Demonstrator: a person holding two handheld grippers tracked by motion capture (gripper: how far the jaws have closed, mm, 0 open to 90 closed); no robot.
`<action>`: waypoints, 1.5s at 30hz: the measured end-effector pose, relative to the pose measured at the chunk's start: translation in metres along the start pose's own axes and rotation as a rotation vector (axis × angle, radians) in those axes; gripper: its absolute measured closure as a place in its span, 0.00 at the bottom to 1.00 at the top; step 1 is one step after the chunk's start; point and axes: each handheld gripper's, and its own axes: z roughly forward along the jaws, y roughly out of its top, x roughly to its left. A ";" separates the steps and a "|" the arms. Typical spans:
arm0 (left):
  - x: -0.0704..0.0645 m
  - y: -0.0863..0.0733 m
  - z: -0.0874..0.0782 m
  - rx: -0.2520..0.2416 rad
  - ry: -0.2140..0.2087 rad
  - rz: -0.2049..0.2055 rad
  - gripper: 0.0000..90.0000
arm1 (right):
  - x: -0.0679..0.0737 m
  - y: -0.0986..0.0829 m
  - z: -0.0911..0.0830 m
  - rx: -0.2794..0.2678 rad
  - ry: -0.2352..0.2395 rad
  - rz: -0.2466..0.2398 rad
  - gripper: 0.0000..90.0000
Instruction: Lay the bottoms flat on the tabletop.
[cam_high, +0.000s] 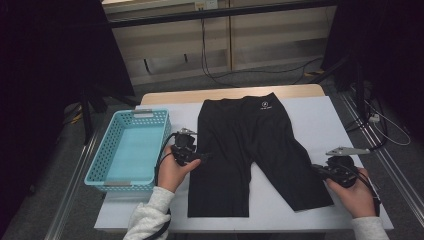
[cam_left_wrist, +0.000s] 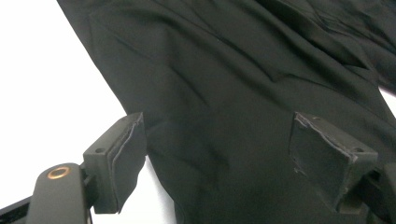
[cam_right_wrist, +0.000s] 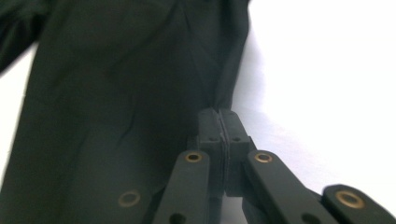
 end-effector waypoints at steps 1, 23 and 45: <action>0.000 0.000 0.000 0.001 0.000 0.000 0.22 | -0.001 0.000 -0.005 -0.006 0.000 -0.002 1.00; 0.000 -0.001 -0.001 0.005 0.004 0.006 0.22 | -0.013 -0.006 0.009 0.023 -0.025 0.040 0.99; -0.002 -0.001 0.001 0.003 -0.003 0.006 0.21 | -0.036 0.001 0.021 -0.048 -0.232 -0.001 0.90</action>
